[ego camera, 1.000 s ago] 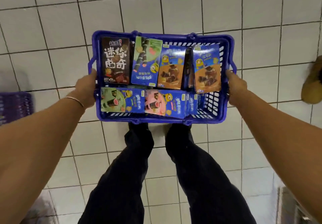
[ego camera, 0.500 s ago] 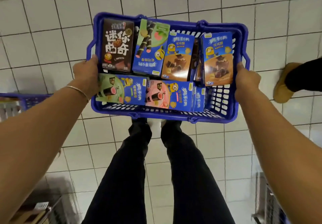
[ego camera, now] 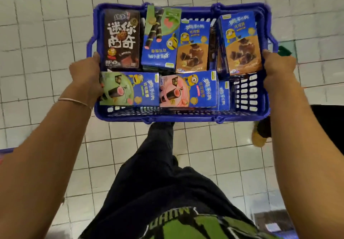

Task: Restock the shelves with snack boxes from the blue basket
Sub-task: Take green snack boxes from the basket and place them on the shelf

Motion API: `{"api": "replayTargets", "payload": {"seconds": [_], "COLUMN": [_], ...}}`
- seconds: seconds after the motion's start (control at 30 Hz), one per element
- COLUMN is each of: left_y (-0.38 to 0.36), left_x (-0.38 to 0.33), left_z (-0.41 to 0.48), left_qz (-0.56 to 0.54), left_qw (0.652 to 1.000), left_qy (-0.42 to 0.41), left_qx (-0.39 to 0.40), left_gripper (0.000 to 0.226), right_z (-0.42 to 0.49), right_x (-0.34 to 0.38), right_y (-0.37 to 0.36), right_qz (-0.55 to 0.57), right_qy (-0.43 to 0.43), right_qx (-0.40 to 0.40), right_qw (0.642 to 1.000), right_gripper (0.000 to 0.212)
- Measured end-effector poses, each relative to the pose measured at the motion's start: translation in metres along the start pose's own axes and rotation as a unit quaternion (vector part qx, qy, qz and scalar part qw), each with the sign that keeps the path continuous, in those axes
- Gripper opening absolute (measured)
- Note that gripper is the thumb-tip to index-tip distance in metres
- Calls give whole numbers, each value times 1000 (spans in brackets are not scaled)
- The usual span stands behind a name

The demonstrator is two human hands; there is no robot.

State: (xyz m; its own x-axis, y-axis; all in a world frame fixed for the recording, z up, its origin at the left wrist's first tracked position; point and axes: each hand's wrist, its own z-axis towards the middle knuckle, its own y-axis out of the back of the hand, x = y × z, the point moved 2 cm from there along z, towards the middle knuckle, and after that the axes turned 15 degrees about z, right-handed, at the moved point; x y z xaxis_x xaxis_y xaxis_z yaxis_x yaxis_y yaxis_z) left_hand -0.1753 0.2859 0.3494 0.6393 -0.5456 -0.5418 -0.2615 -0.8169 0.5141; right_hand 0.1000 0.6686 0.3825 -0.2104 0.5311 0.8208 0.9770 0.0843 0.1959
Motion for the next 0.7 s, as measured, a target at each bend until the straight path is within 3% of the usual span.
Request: {"api": "replayTargets", "payload": {"seconds": [0.17, 0.37, 0.5, 0.7], "left_y": [-40, -90, -148, -249], "left_x": [-110, -253, -341, -454], "left_z": [13, 30, 48, 89], "left_qz": [-39, -5, -84, -115], "left_qw": [999, 999, 996, 993], "left_qy": [4, -26, 3, 15], "left_qx": [8, 25, -22, -24], "left_gripper": [19, 24, 20, 16], "right_z": [46, 126, 198, 329], "right_x": [87, 182, 238, 318], "right_y": [-56, -115, -163, -244], "right_qz": [1, 6, 0, -22], "right_qy": [11, 5, 1, -17], "right_qx": [-21, -17, -6, 33], "right_qw": [1000, 1000, 1000, 999], "right_gripper": [26, 25, 26, 30]}}
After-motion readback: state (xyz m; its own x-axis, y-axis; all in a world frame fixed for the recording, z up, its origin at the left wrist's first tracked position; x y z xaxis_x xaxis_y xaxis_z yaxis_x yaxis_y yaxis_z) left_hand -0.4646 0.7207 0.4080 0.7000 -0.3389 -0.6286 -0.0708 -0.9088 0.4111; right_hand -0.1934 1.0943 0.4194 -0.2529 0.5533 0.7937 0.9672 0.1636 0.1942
